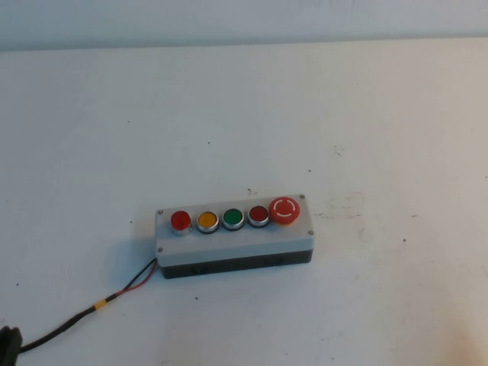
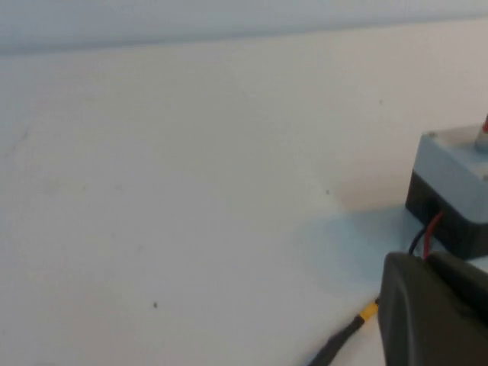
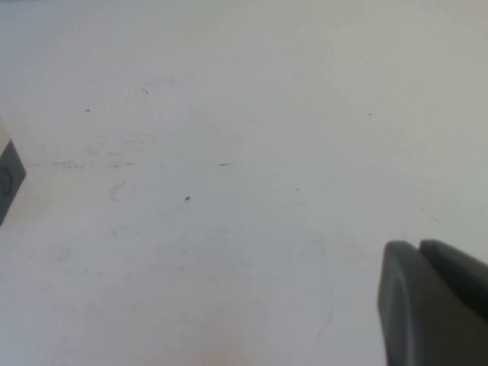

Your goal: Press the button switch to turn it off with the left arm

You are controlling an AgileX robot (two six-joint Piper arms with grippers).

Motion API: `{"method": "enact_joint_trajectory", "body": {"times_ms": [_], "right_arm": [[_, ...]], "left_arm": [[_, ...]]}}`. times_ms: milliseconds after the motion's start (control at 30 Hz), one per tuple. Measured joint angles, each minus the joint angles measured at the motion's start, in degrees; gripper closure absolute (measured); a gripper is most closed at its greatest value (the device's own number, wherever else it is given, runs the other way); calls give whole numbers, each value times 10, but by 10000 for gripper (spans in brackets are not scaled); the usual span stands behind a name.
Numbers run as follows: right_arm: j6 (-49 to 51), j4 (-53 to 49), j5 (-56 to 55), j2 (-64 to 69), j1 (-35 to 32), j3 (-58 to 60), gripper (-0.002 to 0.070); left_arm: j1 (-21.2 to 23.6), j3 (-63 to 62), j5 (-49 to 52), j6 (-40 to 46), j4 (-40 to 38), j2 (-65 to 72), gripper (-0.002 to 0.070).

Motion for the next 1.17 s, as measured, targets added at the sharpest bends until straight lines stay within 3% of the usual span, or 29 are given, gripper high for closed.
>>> {"method": "enact_joint_trajectory", "body": {"times_ms": [167,1167], "right_arm": [[0,0,0,0,0,0,692],[0,0,0,0,0,0,692]], "left_arm": [[0,0,64,-11,7,-1,678],[0,0,66,-12,8,-1,678]]}}
